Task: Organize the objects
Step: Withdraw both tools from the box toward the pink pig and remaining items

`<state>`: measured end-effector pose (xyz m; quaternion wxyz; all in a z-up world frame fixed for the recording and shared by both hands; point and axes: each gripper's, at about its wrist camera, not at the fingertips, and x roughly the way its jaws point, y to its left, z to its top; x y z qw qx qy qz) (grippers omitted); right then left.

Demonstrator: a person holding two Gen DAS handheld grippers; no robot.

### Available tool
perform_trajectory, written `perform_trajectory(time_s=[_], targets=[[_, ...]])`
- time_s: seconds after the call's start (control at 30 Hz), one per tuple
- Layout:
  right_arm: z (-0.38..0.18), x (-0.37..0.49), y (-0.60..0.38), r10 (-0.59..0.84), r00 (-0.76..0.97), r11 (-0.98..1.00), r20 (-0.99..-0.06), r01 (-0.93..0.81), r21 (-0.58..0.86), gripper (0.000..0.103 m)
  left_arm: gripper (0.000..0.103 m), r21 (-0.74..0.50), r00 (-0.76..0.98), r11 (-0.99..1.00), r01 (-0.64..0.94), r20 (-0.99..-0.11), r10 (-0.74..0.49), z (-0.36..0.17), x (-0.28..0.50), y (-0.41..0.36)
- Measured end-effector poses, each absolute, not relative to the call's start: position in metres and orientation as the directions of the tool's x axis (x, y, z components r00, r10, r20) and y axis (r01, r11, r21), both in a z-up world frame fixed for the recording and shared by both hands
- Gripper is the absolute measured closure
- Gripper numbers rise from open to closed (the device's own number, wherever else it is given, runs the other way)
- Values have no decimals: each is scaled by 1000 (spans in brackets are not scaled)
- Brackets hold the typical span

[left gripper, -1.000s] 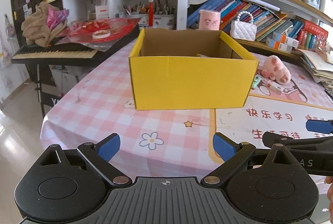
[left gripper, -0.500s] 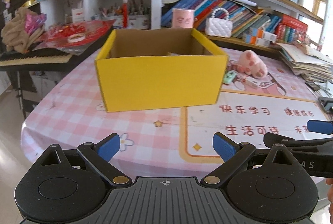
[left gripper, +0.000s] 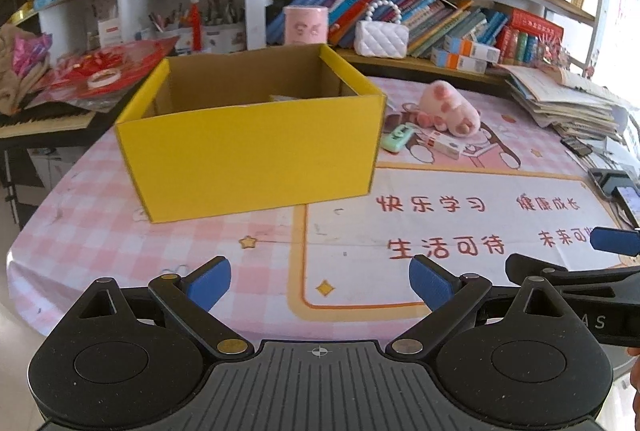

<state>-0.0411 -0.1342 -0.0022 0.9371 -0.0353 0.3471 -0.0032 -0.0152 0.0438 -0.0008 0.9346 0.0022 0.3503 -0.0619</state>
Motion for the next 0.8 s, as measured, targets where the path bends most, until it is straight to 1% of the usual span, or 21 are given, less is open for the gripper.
perform_trajectory(time_s=[0.2,0.57,0.8], targets=[[-5,-28,-155,-35,748,998,-663,-3,-56,6,6,-25,737,990,137,-665,-119,-1,-4,22],[-6,5,-188,-6,738,998,-675,-41,-53,6,6,-38,735,992,123,-668,-116,-1,22,-10],[-9,28,-210,21,728,996,-685,-72,-46,9,6,-39,721,993,115,-684,-110,-6,42,-35]])
